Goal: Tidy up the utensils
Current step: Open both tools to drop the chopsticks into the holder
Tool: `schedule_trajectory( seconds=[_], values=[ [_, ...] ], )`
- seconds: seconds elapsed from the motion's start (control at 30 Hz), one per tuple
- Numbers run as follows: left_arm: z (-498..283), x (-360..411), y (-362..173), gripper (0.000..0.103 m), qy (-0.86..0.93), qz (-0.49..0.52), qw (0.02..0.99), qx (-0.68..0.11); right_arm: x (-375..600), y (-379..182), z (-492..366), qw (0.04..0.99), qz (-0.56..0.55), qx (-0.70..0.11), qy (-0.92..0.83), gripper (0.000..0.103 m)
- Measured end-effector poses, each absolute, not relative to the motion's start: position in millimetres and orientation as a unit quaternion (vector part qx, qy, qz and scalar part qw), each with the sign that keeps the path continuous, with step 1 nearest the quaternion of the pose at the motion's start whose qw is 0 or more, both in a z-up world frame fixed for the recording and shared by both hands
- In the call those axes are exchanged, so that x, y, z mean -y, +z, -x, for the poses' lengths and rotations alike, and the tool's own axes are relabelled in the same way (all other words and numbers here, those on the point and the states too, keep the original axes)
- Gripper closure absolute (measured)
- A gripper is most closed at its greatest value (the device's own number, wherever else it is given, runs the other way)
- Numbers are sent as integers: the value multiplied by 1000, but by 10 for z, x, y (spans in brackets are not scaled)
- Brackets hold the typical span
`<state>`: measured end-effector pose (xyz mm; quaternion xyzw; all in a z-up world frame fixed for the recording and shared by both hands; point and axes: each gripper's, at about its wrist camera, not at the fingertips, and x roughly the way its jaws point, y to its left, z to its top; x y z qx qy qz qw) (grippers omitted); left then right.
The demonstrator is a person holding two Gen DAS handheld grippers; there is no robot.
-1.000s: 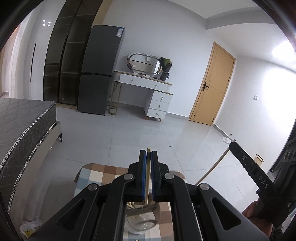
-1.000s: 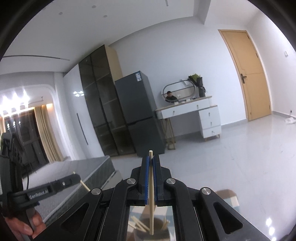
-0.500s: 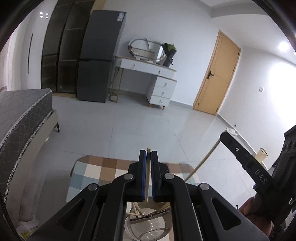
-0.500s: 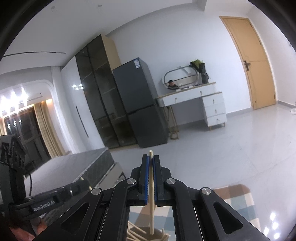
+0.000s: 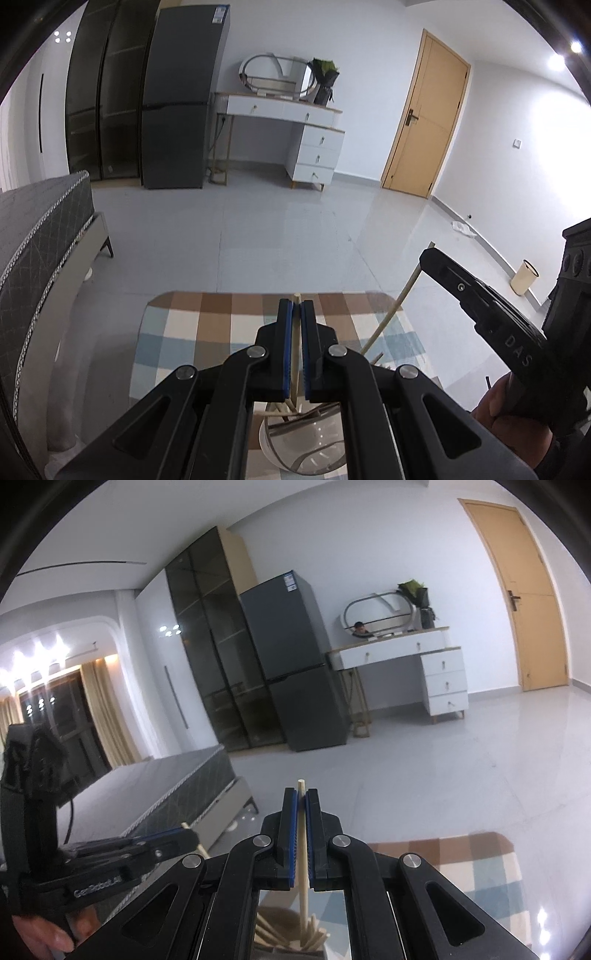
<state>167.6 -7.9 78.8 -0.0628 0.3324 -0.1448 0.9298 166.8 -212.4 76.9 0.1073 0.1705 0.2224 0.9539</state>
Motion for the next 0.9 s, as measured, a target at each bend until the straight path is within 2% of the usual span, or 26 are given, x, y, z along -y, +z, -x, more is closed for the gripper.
schedule_trajectory(
  seconds=[0.47, 0.57, 0.63, 0.67, 0.77, 0.83, 0.9],
  values=[
    [-1722, 239, 535, 103, -167, 55, 883, -435, 2057, 295, -1670, 930, -100, -260, 241, 96],
    [-1647, 277, 577, 102, -158, 46, 887, -432, 2106, 236, -1609, 924, -104, -277, 240, 96],
    [-1590, 280, 617, 101, -159, 48, 888, -429, 2170, 241, -1527, 925, -111, -275, 238, 94],
    [-1561, 283, 637, 100, -156, 48, 889, -428, 2221, 262, -1471, 926, -116, -272, 233, 89],
    [-1456, 300, 692, 86, -152, 44, 892, -423, 2359, 325, -1326, 930, -129, -262, 224, 77],
    [-1382, 308, 746, 72, -149, 43, 896, -417, 2433, 382, -1228, 931, -134, -257, 220, 72],
    [-1325, 306, 797, 65, -143, 42, 898, -414, 2483, 444, -1139, 932, -136, -255, 218, 59]
  ],
)
